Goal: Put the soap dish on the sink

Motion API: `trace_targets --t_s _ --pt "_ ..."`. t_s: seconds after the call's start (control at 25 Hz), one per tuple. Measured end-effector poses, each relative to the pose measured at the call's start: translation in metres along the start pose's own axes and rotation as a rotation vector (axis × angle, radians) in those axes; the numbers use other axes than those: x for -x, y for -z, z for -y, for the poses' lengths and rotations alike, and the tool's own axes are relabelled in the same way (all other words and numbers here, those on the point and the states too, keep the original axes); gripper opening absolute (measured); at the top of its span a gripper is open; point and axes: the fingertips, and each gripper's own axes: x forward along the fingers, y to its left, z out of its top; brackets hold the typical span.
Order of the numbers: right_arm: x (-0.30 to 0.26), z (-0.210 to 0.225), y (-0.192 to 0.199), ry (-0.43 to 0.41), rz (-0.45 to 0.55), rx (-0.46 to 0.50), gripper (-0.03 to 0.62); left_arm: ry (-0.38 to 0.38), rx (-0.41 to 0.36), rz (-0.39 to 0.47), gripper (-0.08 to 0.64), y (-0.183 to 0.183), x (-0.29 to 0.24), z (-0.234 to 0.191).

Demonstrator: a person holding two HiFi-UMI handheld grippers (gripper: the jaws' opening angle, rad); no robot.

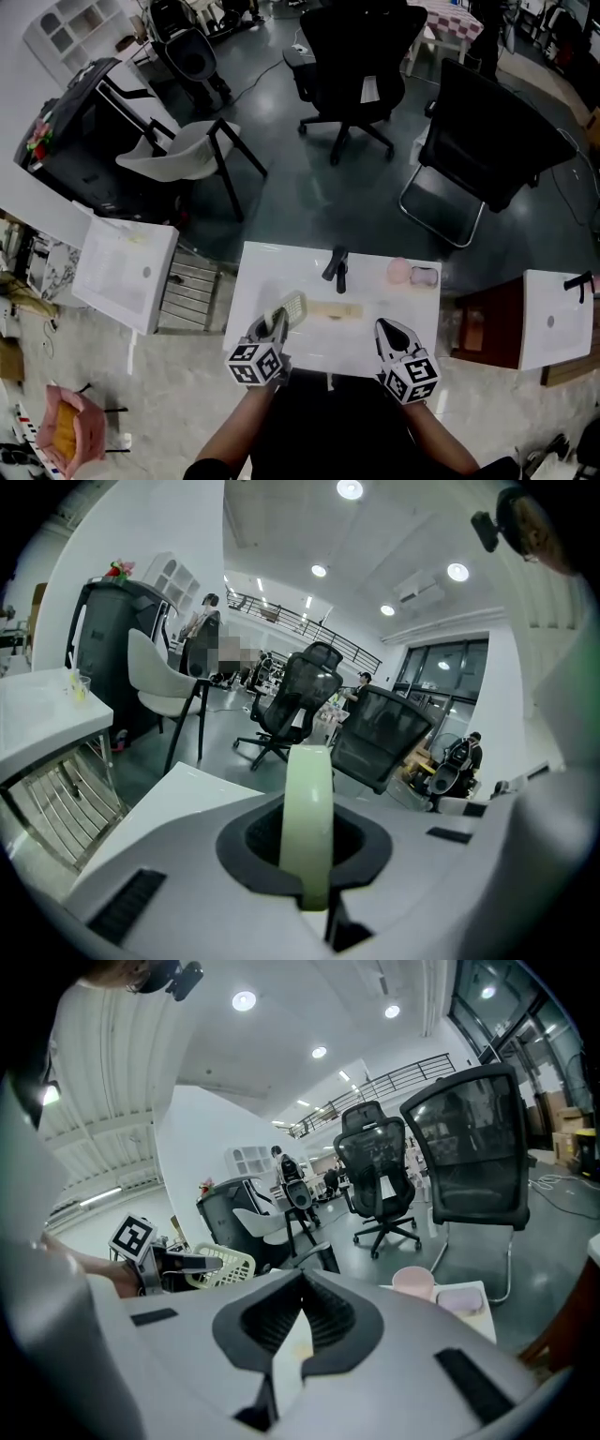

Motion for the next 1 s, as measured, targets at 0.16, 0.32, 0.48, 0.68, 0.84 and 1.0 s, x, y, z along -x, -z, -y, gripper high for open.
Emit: trace_targets --t_s 0.16,0.32,0.48,0.68,0.84,1.0 --pt "-0.021 0.0 -0.01 0.042 0.001 -0.005 -0.002 0.04 0.001 -0.045 0.02 -0.002 -0.027 -0.021" --pt "-0.042 0.006 -0.021 0.104 0.014 -0.019 -0.002 0.08 0.011 -0.078 0.02 -0.005 -0.056 -0.038" --pt "-0.069 0.001 -0.029 0.135 0.013 -0.02 -0.002 0.088 0.034 -0.11 0.02 -0.004 -0.083 -0.061" --pt "-0.092 -0.003 -0.036 0.17 0.009 -0.021 -0.002 0.135 0.059 -0.164 0.02 0.004 -0.114 -0.077" --pt "-0.107 -0.005 -0.039 0.182 -0.01 -0.021 -0.002 0.159 0.063 -0.206 0.02 0.01 -0.14 -0.086" --pt "-0.119 -0.006 -0.041 0.191 -0.026 -0.014 -0.002 0.184 0.091 -0.255 0.02 0.018 -0.161 -0.092"
